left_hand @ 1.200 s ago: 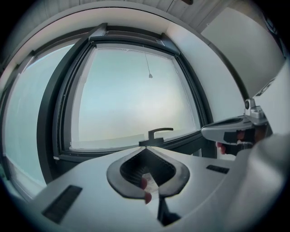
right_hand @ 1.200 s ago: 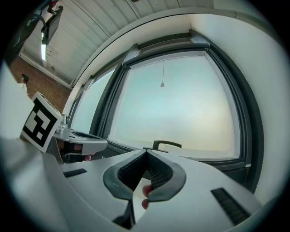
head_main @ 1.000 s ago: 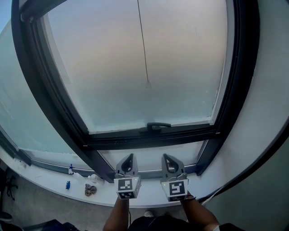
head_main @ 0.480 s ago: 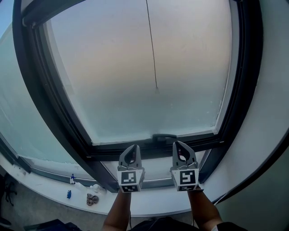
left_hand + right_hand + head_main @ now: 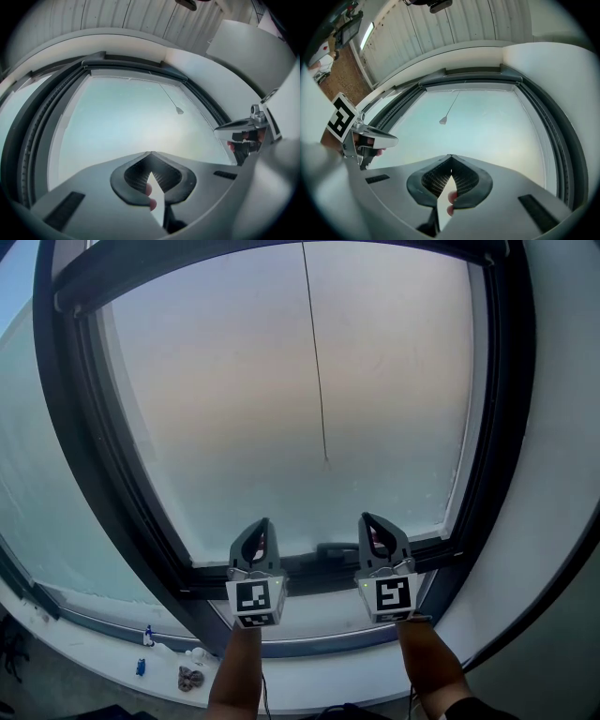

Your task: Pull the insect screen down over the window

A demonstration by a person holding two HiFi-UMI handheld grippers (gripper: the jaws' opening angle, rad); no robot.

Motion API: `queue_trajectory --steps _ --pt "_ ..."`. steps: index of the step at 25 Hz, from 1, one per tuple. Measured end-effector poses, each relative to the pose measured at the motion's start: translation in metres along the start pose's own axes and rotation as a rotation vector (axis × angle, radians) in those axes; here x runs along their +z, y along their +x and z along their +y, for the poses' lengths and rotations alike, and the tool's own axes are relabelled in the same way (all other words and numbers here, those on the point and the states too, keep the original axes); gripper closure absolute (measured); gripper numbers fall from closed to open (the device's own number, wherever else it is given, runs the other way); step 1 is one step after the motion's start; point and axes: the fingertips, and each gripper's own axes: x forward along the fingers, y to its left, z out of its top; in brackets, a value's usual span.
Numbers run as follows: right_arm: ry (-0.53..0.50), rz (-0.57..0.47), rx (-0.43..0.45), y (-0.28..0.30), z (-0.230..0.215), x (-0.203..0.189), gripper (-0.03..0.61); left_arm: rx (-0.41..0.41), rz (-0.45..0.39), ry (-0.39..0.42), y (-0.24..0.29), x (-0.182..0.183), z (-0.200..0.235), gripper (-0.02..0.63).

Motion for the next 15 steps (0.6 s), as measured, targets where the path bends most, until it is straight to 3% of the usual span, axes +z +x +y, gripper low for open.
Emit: queue_trajectory --steps 2,5,8,13,15 --pt "-0.023 -0.031 0.001 0.012 -0.003 0.019 0.577 -0.011 -0.045 0.044 0.01 0.021 0.003 0.612" --pt "-0.149 -0.091 0.012 0.031 -0.009 0.047 0.577 -0.03 -0.082 0.139 0.027 0.047 0.004 0.612" --pt "-0.236 -0.11 0.011 0.047 -0.015 0.068 0.577 -0.038 -0.084 0.248 0.042 0.063 0.006 0.612" --pt "-0.175 -0.086 0.052 0.065 -0.028 0.081 0.577 -0.04 -0.045 0.368 0.056 0.081 0.012 0.612" --pt "-0.223 -0.081 0.042 0.075 -0.037 0.09 0.577 -0.021 -0.025 0.402 0.064 0.093 0.02 0.612"
